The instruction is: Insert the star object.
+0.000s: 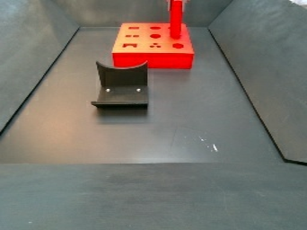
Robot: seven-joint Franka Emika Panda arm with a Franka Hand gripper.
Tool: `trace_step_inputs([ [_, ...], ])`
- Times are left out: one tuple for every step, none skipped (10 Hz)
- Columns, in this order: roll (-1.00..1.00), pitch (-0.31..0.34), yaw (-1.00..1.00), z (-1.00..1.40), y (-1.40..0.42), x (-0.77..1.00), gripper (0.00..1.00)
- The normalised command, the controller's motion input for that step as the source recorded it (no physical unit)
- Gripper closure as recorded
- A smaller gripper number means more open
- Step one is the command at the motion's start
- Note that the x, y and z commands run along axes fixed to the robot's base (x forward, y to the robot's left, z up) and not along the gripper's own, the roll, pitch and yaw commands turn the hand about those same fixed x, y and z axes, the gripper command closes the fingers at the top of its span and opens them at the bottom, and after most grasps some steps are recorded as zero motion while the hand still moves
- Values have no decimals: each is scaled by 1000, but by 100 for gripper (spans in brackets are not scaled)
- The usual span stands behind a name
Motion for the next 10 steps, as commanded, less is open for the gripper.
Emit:
trace_step_inputs([
  [0, -26, 0, -69, -86, 0, 100],
  [0, -36, 0, -106, -106, 0, 100],
  [0, -27, -60, -94, -120, 0, 100],
  [59, -11, -66, -226, 0, 0, 100],
  [31, 0, -54, -163, 46, -57, 100],
  [0, 0, -3, -63, 194, -34, 100],
  [-40, 0, 0, -14, 229, 0, 100],
  [-31, 0, 0, -17, 194, 0, 100],
  [0, 0, 0, -120, 0, 0, 100],
  [3, 0, 0, -123, -66, 31, 100],
])
